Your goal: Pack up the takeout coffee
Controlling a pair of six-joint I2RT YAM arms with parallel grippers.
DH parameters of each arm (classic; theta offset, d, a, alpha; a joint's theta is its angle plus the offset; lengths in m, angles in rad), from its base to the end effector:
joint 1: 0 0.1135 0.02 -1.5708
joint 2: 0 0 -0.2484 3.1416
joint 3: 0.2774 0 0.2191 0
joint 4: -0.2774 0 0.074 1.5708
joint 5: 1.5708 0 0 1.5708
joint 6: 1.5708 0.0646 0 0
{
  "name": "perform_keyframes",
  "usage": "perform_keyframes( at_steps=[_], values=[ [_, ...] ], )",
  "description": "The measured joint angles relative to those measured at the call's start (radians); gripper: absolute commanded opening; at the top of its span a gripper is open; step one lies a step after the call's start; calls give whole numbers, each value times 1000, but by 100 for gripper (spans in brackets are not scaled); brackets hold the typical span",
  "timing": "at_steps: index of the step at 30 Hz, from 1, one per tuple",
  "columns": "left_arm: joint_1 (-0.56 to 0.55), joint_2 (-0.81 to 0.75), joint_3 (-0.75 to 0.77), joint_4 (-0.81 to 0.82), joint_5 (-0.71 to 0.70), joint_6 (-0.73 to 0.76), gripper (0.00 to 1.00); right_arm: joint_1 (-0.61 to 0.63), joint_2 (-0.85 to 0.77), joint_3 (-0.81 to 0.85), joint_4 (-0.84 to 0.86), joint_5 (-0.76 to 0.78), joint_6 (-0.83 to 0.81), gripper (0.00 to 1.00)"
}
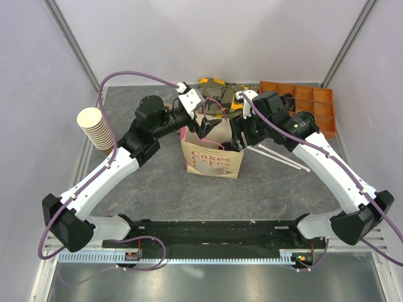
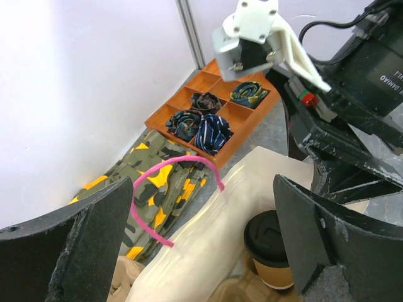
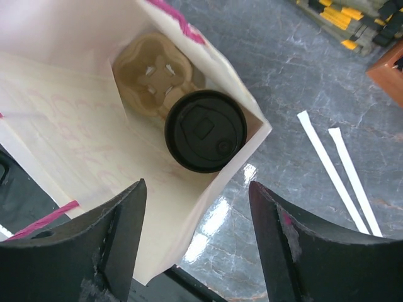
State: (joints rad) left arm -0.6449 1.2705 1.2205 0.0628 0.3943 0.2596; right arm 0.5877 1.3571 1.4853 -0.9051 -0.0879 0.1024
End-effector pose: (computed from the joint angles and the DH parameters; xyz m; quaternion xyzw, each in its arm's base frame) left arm 0.2197 -0.1963 0.4019 0.4264 0.5588 -0.2687 0.6586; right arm 0.2193 0.1529 0.3457 -0.2379 0.8903 0.1688 0.3498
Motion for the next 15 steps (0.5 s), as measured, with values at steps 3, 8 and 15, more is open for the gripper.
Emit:
perform_keyframes(
  at_steps=[3,8,15],
  values=[
    [2,4,9,0,-2,-4,100,-5,1,20,2,-2,-5,83],
    [6,17,39,-1,-11,-14,100,-5,0,47,14,-6,-23,89],
    [37,43,103,-5,-34,-66,100,-5,0,164,16,-1,-47,94]
  ],
)
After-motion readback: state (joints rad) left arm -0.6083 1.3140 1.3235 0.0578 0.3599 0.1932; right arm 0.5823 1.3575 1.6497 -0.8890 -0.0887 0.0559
